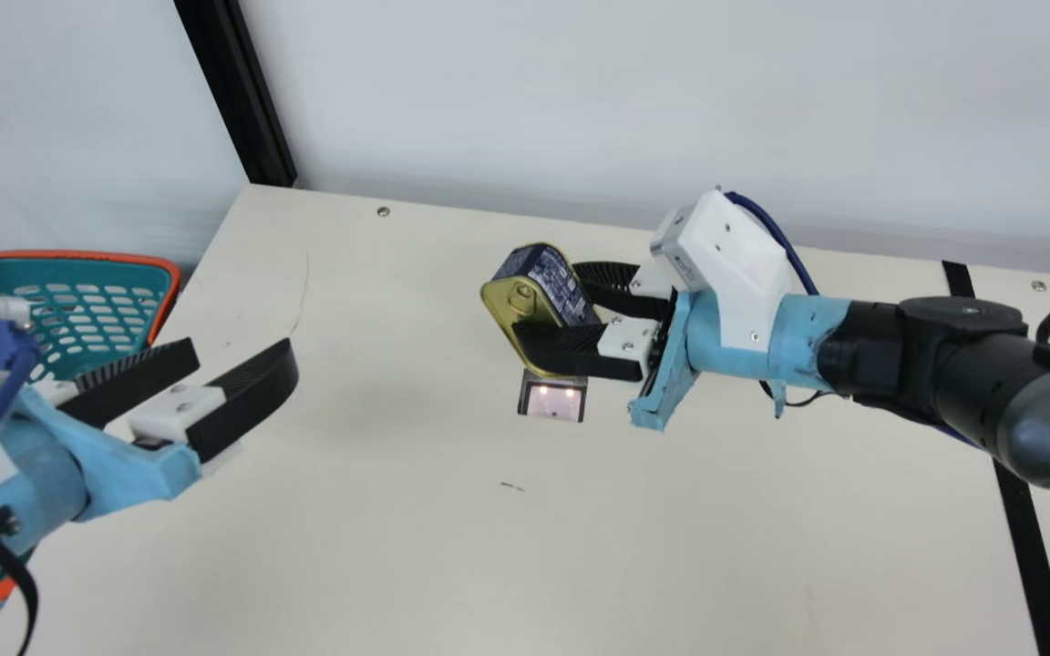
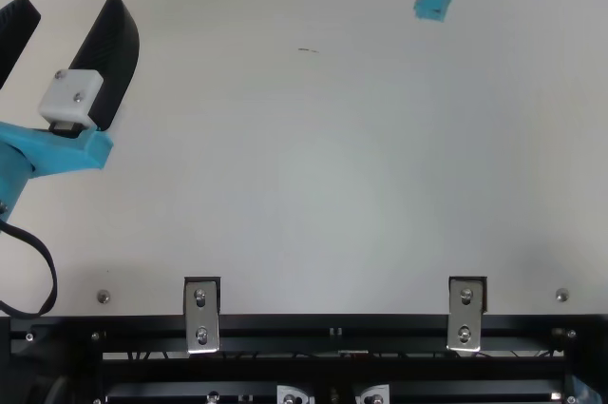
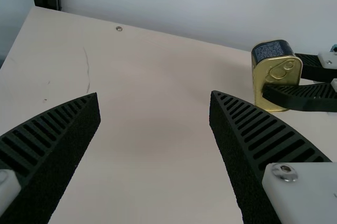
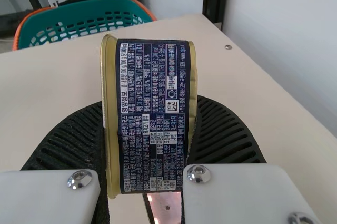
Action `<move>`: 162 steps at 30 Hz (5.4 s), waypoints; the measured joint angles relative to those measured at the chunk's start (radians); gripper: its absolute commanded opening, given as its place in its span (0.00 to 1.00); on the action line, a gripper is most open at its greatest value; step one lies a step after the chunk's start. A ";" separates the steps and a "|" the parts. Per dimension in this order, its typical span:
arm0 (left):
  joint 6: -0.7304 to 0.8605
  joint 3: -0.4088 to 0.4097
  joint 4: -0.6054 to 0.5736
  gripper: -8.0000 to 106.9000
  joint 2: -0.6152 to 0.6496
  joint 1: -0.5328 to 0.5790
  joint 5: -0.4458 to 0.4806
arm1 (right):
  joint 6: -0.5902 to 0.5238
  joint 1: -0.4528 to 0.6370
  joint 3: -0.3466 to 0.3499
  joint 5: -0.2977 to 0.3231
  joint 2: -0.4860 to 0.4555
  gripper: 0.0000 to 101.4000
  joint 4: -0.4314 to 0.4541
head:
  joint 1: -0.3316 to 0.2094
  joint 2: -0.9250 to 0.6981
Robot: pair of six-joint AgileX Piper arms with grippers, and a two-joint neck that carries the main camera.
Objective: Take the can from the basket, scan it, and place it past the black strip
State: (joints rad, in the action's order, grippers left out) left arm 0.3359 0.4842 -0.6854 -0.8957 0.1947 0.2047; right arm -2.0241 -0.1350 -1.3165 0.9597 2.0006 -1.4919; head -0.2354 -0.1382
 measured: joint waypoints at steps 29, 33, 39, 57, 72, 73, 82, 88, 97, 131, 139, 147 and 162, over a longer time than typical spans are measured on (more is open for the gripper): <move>0.000 0.000 0.000 0.85 0.000 0.000 0.000 | 0.090 -0.026 -0.156 -0.017 0.127 0.00 0.068 | 0.000 0.000; 0.000 0.000 0.000 0.85 0.000 0.000 0.000 | 0.095 -0.032 -0.167 -0.018 0.138 0.00 0.070 | 0.000 0.000; 0.000 0.000 0.000 0.85 0.000 0.000 0.000 | 0.097 -0.036 -0.172 -0.021 0.146 0.00 0.069 | 0.000 0.000; 0.000 0.000 0.000 0.85 0.000 0.000 0.000 | 0.092 0.020 -0.046 -0.044 -0.043 0.00 0.059 | 0.000 0.020; 0.000 0.000 0.000 0.85 0.000 0.000 0.000 | 0.328 0.166 0.100 -0.155 -0.298 0.00 0.300 | -0.026 0.256; 0.000 0.000 0.000 0.85 0.000 0.000 0.000 | 0.347 0.181 0.106 -0.155 -0.312 0.00 0.325 | -0.036 0.276; 0.000 0.000 0.000 0.85 0.000 0.000 0.000 | 0.505 0.337 0.142 -0.109 -0.449 0.00 0.531 | -0.056 0.394; 0.000 0.000 0.000 0.85 0.000 0.000 0.000 | 0.575 0.455 0.150 -0.059 -0.517 0.00 0.650 | -0.067 0.450; 0.000 0.000 0.000 0.85 0.000 0.000 0.000 | 0.585 0.653 0.172 0.012 -0.585 0.00 0.754 | -0.077 0.507; 0.000 0.000 0.000 0.85 0.000 0.000 0.000 | 0.828 0.745 0.036 -0.017 -0.405 0.00 1.379 | -0.077 0.517; 0.000 0.000 0.000 0.85 0.000 0.000 0.000 | 0.884 0.693 0.052 -0.020 -0.373 0.00 1.476 | -0.077 0.517; 0.000 0.000 0.000 0.85 0.000 0.000 0.000 | 0.915 0.677 0.091 -0.054 -0.353 0.00 1.501 | -0.077 0.517; 0.000 0.000 0.000 0.85 0.000 0.000 0.000 | 0.927 0.695 0.147 -0.103 -0.334 0.00 1.501 | -0.077 0.517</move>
State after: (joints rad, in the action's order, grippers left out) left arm 0.3359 0.4842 -0.6854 -0.8957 0.1947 0.2047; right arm -1.0969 0.5598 -1.1690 0.8569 1.6668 0.0092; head -0.3122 0.3788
